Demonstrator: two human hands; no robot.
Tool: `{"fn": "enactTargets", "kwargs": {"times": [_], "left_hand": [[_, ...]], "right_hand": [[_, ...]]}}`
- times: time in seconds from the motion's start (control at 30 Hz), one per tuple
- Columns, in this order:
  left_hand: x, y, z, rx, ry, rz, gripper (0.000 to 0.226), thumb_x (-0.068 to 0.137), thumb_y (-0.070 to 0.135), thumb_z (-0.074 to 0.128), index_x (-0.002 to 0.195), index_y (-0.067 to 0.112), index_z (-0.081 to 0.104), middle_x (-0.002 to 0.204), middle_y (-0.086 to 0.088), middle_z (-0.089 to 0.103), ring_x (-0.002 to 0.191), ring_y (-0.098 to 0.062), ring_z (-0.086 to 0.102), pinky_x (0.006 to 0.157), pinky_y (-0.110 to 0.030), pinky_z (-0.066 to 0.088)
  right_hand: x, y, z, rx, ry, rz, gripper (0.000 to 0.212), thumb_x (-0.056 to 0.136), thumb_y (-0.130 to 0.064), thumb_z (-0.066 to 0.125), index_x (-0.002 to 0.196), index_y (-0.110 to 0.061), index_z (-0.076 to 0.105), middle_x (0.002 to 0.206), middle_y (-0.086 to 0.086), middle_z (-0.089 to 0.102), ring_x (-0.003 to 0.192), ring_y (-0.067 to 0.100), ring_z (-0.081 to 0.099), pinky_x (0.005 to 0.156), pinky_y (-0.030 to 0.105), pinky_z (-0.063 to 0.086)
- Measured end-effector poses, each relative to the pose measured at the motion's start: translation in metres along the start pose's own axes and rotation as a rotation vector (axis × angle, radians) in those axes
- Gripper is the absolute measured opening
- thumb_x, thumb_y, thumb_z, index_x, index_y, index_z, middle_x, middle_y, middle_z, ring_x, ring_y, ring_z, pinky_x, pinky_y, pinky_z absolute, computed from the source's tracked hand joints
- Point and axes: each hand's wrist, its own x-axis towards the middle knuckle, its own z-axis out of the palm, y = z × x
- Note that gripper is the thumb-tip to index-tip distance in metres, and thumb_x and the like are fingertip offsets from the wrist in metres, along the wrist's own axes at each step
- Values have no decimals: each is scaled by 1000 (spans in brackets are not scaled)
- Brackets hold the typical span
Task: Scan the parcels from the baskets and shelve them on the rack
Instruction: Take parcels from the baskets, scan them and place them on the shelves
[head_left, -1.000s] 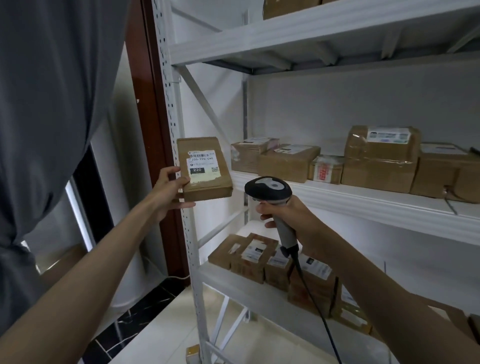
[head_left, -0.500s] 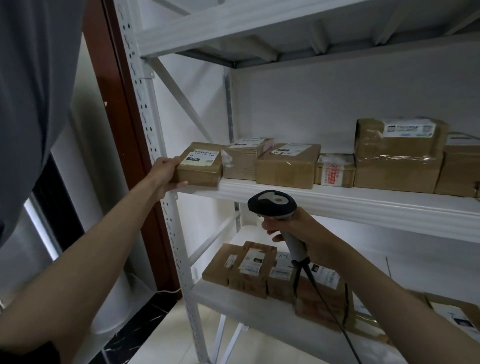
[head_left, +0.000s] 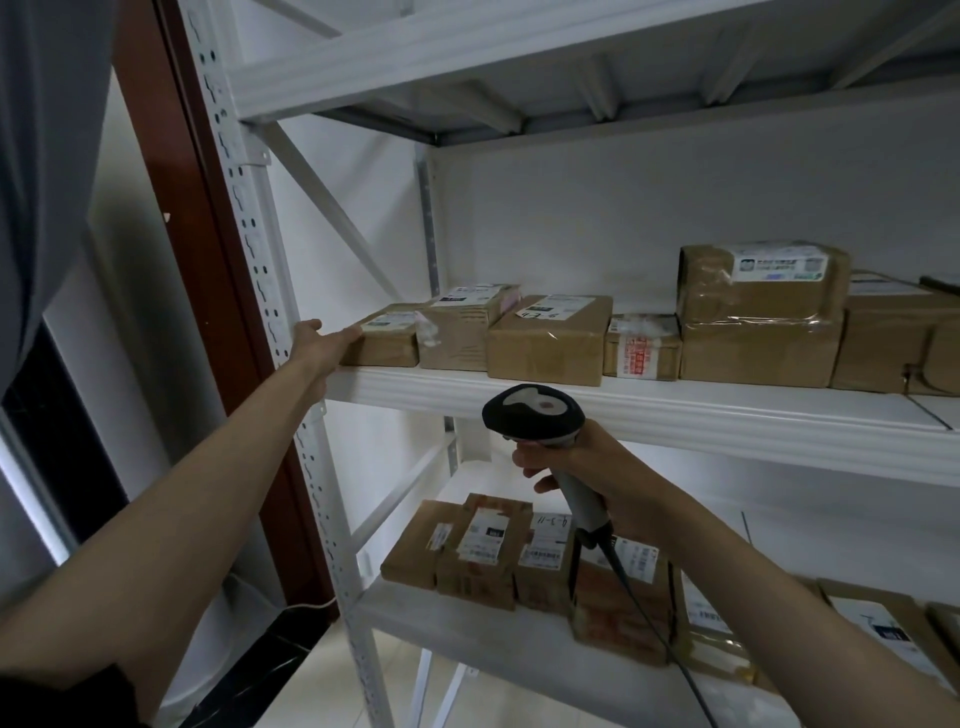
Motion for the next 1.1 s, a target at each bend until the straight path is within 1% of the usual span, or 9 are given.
{"fn": "enactTargets", "kwargs": {"times": [0.1, 0.27, 0.4, 0.53, 0.67, 0.83, 0.9, 1.07, 1.1], "left_hand": [[-11, -2, 5, 36, 12, 49, 75, 93, 33, 71, 152, 14, 28, 149, -13, 42, 130, -28, 46, 105, -35, 41], [-39, -10, 12, 64, 162, 86, 56, 89, 26, 72, 136, 14, 45, 143, -12, 42, 116, -22, 50, 90, -29, 43], [-69, -20, 15, 76, 149, 100, 40, 90, 23, 71, 124, 11, 53, 137, -13, 50, 116, -26, 56, 85, -32, 47], [-113, -27, 20, 95, 38, 109, 32, 90, 23, 74, 115, 14, 57, 124, -12, 59, 113, -25, 58, 101, -41, 50], [-167, -32, 28, 162, -93, 139, 28, 92, 22, 72, 116, 14, 59, 111, -8, 59, 111, -27, 59, 102, -44, 50], [-235, -43, 46, 258, -211, 164, 22, 92, 21, 71, 112, 14, 62, 108, -4, 59, 109, -26, 60, 99, -43, 50], [-259, -46, 55, 299, -268, 170, 21, 93, 21, 70, 112, 14, 63, 108, -3, 60, 107, -26, 61, 95, -40, 51], [-310, -47, 86, 370, -419, 239, 23, 94, 20, 70, 114, 11, 63, 111, -7, 63, 91, -18, 61, 68, -21, 50], [-319, -45, 93, 380, -458, 254, 23, 94, 19, 70, 114, 10, 64, 111, -9, 64, 88, -17, 62, 66, -21, 52]], "right_hand": [[-5, -5, -3, 17, 6, -15, 25, 86, -2, 76, 108, -13, 71, 95, 12, 73, 80, 20, 69, 67, 29, 59], [-19, -6, -9, 5, 26, -37, 26, 87, -3, 76, 111, -11, 70, 94, 12, 72, 80, 19, 68, 68, 31, 59], [-36, -6, -14, 20, 33, -41, 28, 87, -4, 76, 114, -7, 70, 94, 13, 71, 80, 20, 67, 68, 31, 58], [-58, -7, -21, 21, 50, -43, 24, 86, -4, 76, 110, -7, 71, 88, 8, 72, 78, 19, 67, 68, 31, 58], [-87, -2, -28, 46, 79, -37, 32, 86, -3, 76, 117, -4, 69, 90, 8, 71, 79, 19, 66, 68, 33, 56], [-131, 12, -37, 104, 132, -3, 36, 86, -5, 77, 120, -8, 67, 90, 6, 72, 75, 16, 67, 62, 27, 53], [-151, 21, -42, 145, 150, 14, 38, 84, -5, 78, 120, -9, 67, 89, 5, 72, 74, 15, 66, 62, 27, 54], [-204, 31, -56, 191, 218, 27, 35, 83, -4, 78, 116, -12, 69, 88, 4, 73, 73, 14, 66, 63, 27, 55], [-215, 30, -60, 203, 246, 26, 34, 84, -4, 78, 116, -12, 69, 85, 2, 73, 72, 13, 66, 63, 27, 55]]}}
